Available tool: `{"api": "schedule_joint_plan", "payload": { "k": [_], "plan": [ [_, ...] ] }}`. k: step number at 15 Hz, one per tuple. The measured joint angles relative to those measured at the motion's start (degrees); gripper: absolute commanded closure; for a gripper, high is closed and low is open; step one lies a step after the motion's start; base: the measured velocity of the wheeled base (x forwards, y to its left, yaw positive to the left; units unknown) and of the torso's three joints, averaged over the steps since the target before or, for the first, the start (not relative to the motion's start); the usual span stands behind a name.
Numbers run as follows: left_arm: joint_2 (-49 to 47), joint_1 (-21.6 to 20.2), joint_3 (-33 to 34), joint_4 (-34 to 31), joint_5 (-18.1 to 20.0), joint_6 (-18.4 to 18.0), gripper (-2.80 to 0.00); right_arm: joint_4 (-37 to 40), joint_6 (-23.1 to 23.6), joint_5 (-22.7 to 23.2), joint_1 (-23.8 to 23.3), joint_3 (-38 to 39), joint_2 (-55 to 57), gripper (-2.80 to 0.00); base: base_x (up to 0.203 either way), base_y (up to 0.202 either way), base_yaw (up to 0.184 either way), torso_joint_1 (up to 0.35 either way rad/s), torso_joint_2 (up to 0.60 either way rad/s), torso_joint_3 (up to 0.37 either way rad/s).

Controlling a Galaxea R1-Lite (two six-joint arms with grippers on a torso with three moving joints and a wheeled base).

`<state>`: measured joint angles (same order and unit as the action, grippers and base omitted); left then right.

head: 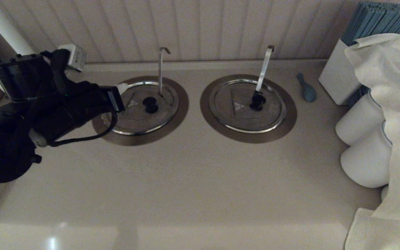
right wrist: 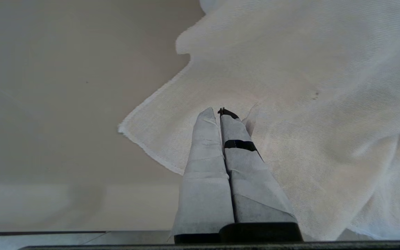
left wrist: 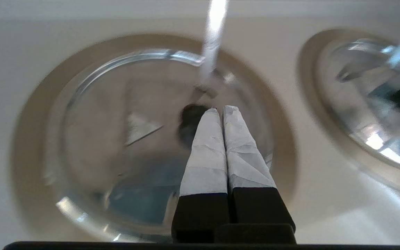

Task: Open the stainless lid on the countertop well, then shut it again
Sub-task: Open the lid

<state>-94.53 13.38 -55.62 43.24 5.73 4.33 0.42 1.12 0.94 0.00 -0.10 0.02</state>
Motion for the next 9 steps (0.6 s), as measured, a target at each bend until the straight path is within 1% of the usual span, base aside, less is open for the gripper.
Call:
{"api": "schedule_joint_plan", "payload": {
  "k": [1,4,5,9],
  "plan": [
    [-0.4,0.9,0.3,0.6,-0.3,-0.1,0.00,0.0,0.0,0.0,0.0,0.0,0.0,0.00,0.000,0.000,0.000,0.000,0.00,0.000],
    [-2.6,2.2,0.5,1.3,-3.1,-0.1,0.00,0.0,0.0,0.0,0.0,0.0,0.0,0.00,0.000,0.000,0.000,0.000,0.00,0.000],
    [-3.3,2.3,0.5,1.4,-3.3,-0.2,-2.80,0.0,0.0,0.0,0.0,0.0,0.0,0.00,0.000,0.000,0.000,0.000,0.00,0.000],
    [-4.4,2.4,0.1,1.4,-3.3,-0.1,-2.80,0.0,0.0,0.0,0.0,0.0,0.0,0.00,0.000,0.000,0.000,0.000,0.00,0.000]
  ]
}}
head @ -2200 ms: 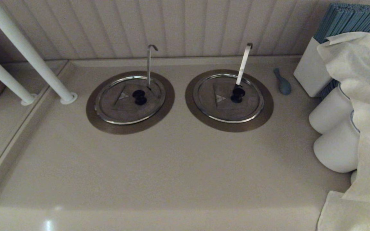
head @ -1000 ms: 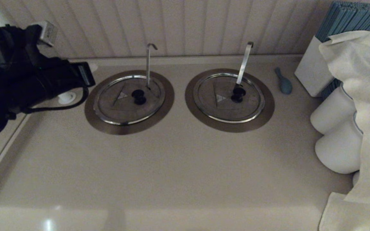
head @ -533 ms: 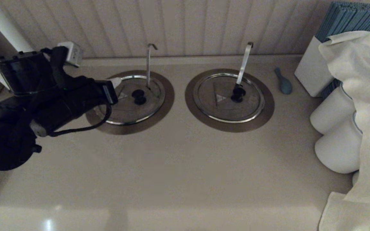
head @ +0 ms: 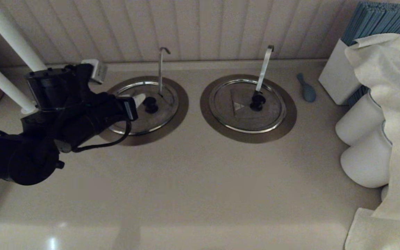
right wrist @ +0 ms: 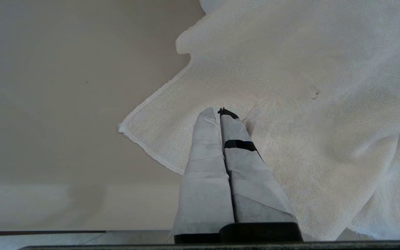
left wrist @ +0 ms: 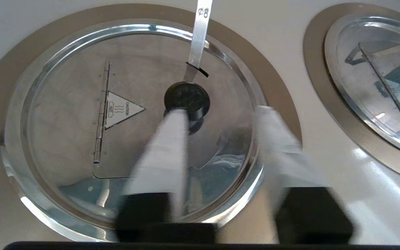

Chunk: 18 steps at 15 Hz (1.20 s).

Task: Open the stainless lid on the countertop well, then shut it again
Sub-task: Open the lid

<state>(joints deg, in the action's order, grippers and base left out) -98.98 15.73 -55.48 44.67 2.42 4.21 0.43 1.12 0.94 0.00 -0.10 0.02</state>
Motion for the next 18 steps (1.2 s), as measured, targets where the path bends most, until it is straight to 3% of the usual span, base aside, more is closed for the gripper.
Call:
{"api": "schedule_joint_plan", "payload": {
  "k": [5,9,11,18],
  "plan": [
    [-2.2,-0.2,0.5,0.8,0.1,-0.2,-2.80,0.0,0.0,0.0,0.0,0.0,0.0,0.00,0.000,0.000,0.000,0.000,0.00,0.000],
    [-6.5,-0.2,1.8,11.5,-0.7,-0.8,-2.80,0.0,0.0,0.0,0.0,0.0,0.0,0.00,0.000,0.000,0.000,0.000,0.00,0.000],
    [-9.3,-0.1,1.5,15.6,-4.1,-1.3,-2.80,0.0,0.0,0.0,0.0,0.0,0.0,0.00,0.000,0.000,0.000,0.000,0.00,0.000],
    [-16.4,-0.1,-1.0,20.9,-6.1,-1.4,-2.80,0.0,0.0,0.0,0.0,0.0,0.0,0.00,0.000,0.000,0.000,0.000,0.00,0.000]
  ]
}}
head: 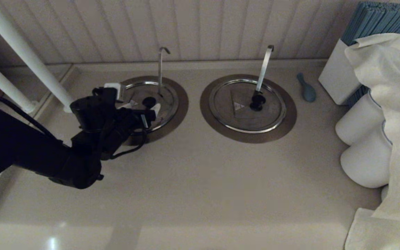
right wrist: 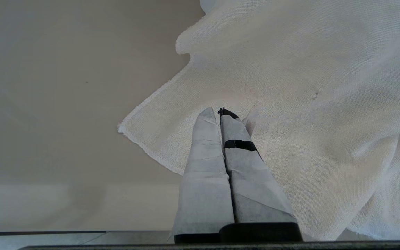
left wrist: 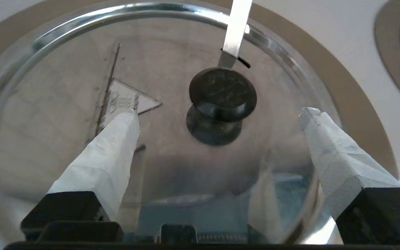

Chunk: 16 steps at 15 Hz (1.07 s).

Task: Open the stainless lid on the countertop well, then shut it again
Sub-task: Open the lid

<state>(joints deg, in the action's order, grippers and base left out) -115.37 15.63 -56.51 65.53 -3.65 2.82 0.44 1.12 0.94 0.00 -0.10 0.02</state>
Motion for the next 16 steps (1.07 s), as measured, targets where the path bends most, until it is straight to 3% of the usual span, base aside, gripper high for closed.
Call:
{"api": "schedule_joint_plan", "payload": {
  "k": [3,13,16],
  "plan": [
    [-3.1,0.0,-1.3,2.8,-0.4,0.0,-2.80,0.0,0.0,0.0,0.0,0.0,0.0,0.00,0.000,0.000,0.000,0.000,0.00,0.000],
    [-6.8,-0.4,-4.3,3.1,-3.9,-0.1,-2.80,0.0,0.0,0.0,0.0,0.0,0.0,0.00,0.000,0.000,0.000,0.000,0.00,0.000],
    [-6.5,-1.2,-4.3,2.9,-3.9,-2.2,-2.80,0.0,0.0,0.0,0.0,0.0,0.0,0.00,0.000,0.000,0.000,0.000,0.00,0.000]
  ]
}}
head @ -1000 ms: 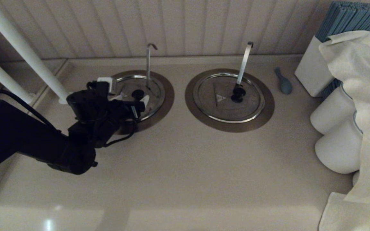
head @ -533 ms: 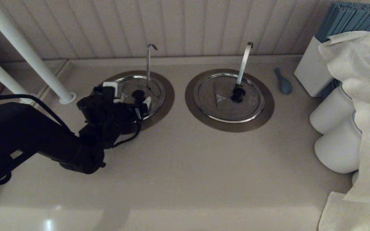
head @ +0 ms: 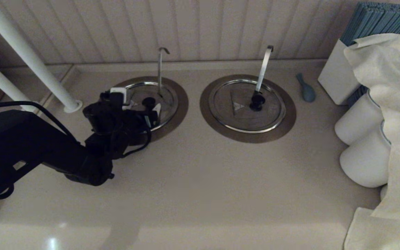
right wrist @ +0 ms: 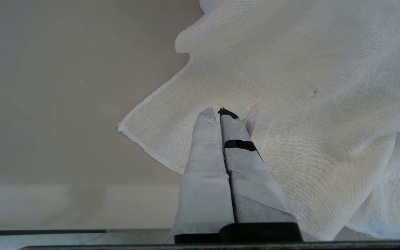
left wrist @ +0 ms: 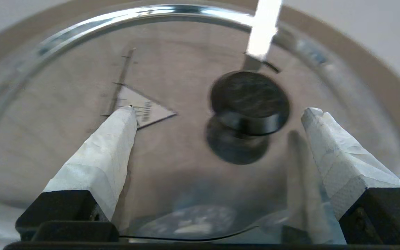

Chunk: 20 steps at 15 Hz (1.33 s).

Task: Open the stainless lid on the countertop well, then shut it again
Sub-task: Open the lid

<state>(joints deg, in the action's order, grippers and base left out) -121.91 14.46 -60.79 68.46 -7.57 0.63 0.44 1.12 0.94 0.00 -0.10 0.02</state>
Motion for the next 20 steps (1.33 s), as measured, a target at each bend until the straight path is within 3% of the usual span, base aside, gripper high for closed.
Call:
{"api": "schedule_joint_plan", "payload": {
  "k": [20],
  "plan": [
    [0.5,-1.1,-0.2,3.0,-0.1,-1.1,-2.80,0.0,0.0,0.0,0.0,0.0,0.0,0.00,0.000,0.000,0.000,0.000,0.00,0.000]
  ]
}}
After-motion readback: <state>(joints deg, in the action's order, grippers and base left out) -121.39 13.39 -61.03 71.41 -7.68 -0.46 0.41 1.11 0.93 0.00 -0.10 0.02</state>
